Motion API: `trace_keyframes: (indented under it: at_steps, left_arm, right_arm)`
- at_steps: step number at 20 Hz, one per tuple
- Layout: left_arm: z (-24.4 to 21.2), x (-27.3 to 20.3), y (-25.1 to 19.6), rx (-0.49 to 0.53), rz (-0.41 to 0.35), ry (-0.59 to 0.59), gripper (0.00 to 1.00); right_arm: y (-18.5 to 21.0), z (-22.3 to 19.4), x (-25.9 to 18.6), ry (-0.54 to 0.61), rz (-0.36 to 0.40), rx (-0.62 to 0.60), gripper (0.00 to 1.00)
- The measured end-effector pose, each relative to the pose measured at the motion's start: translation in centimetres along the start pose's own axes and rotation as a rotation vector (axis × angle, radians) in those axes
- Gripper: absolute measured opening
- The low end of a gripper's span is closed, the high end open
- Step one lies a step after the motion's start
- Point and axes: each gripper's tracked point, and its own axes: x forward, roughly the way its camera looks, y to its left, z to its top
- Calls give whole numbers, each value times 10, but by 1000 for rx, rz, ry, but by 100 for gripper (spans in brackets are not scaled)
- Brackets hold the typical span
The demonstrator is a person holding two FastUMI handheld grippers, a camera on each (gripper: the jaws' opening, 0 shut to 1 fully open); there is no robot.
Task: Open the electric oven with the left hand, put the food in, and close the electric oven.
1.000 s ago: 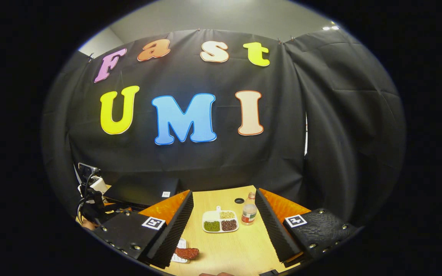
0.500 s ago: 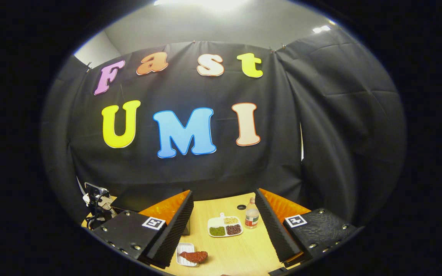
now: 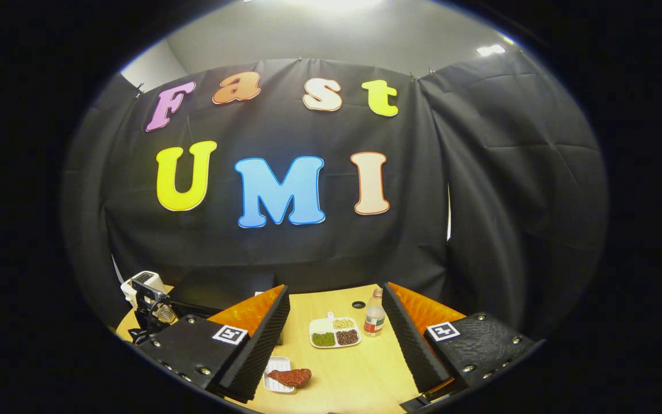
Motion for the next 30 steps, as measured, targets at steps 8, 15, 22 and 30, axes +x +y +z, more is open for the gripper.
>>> trace_keyframes:
  at_steps: [8,15,22,30]
  left_arm:
    - [-45,2,14,-58,-19,72,99]
    - [45,-59,46,-160,59,-136,99]
    - [195,-178,43,-111,105,-476,98]
    - [297,-302,1,-69,97,-717,95]
  right_arm:
    - [12,-10,-7,33,18,-10,98]
    - [10,-38,23,106,107,5,98]
    - [19,-136,61,393,311,105,98]
    - [28,-262,62,711,434,392,98]
